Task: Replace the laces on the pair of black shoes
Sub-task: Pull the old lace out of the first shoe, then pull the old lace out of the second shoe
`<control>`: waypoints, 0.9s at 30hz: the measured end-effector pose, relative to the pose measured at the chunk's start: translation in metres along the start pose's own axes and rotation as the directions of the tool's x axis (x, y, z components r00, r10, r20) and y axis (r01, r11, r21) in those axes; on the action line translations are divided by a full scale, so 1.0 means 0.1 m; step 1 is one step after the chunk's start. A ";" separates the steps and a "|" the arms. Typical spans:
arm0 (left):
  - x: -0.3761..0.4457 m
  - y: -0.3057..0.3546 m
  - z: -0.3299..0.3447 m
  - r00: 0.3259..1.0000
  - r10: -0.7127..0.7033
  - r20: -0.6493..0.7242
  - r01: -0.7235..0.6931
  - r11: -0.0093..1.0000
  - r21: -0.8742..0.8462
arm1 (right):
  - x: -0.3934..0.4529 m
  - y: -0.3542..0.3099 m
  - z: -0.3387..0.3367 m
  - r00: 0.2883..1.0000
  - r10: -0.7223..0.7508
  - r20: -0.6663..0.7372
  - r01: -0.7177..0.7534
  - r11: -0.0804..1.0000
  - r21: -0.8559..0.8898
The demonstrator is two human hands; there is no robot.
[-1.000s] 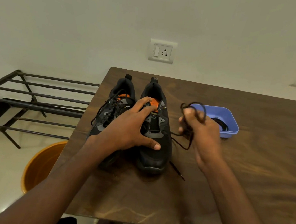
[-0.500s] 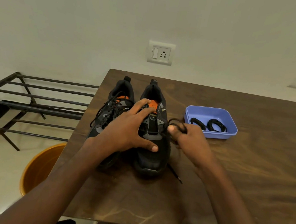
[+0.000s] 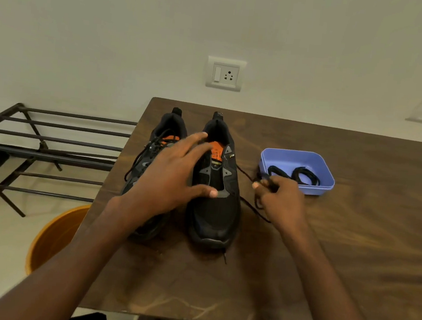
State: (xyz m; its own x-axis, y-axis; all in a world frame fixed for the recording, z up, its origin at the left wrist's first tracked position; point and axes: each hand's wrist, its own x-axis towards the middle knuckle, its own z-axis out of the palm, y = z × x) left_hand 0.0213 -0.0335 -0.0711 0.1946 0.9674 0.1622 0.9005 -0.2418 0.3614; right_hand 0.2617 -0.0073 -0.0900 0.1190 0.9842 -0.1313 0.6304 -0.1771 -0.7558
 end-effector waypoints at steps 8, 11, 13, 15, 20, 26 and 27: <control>-0.22 -0.11 -0.04 0.842 -0.496 -0.211 0.516 0.855 0.051 | 0.02 0.04 0.15 0.971 -0.049 0.234 0.162 0.854 -0.495; -0.29 -0.12 0.00 0.769 -0.637 -0.048 0.635 0.771 -0.058 | 0.01 0.05 0.17 0.962 -0.082 0.261 0.214 0.817 -0.535; -0.29 -0.06 0.05 0.759 -0.651 0.000 0.651 0.758 -0.042 | -0.01 0.04 0.18 0.967 -0.095 0.238 0.208 0.834 -0.511; -0.27 0.01 0.08 0.766 -0.643 -0.008 0.643 0.766 -0.014 | -0.04 0.04 0.22 0.977 -0.067 0.200 0.160 0.855 -0.493; -0.23 0.05 0.10 0.773 -0.634 0.016 0.634 0.772 -0.039 | -0.24 0.11 0.27 0.992 0.065 0.108 -0.008 0.887 -0.461; -0.34 0.03 -0.01 0.773 -0.629 -0.081 0.619 0.776 -0.120 | -0.32 0.22 0.00 0.972 0.233 -0.039 -0.236 0.968 -0.082; -0.36 0.06 -0.03 0.773 -0.613 -0.164 0.601 0.790 -0.121 | -0.38 0.19 -0.09 0.961 0.272 -0.043 -0.267 0.960 0.085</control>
State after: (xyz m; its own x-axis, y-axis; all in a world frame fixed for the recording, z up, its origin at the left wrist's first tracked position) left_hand 0.0181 -0.0700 -0.0718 -0.4659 0.8832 0.0546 0.7812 0.3815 0.4941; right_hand 0.2757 -0.0478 -0.0940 0.3184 0.8979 -0.3041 0.5079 -0.4325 -0.7450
